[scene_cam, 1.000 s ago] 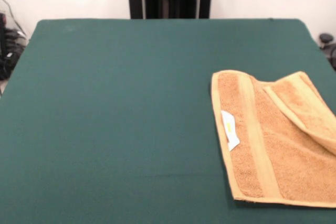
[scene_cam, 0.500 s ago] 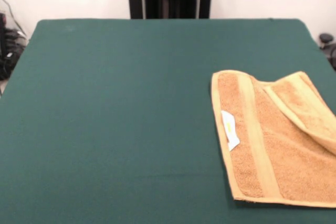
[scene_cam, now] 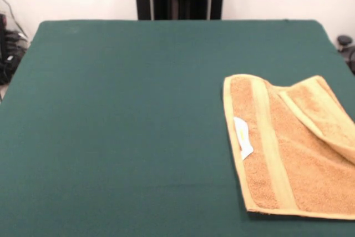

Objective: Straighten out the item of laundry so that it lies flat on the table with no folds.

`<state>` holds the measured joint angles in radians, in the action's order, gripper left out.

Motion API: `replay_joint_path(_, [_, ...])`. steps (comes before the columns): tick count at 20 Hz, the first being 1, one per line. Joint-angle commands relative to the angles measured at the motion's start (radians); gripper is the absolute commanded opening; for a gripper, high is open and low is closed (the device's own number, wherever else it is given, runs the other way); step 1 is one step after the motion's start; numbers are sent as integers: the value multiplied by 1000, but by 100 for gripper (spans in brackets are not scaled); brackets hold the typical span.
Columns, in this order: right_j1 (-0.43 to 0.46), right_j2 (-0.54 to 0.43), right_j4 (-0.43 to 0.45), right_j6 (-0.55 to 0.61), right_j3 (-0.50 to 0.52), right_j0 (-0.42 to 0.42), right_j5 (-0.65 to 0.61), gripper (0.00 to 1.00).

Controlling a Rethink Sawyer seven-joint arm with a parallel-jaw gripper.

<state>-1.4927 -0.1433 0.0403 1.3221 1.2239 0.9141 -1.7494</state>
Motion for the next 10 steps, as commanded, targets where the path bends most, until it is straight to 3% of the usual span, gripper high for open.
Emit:
replay_joint_path(1, [115,-104,-26,-415,93,22,64,100])
replay_joint_path(10, [55,-36,-76,-323,242,-59,229,100])
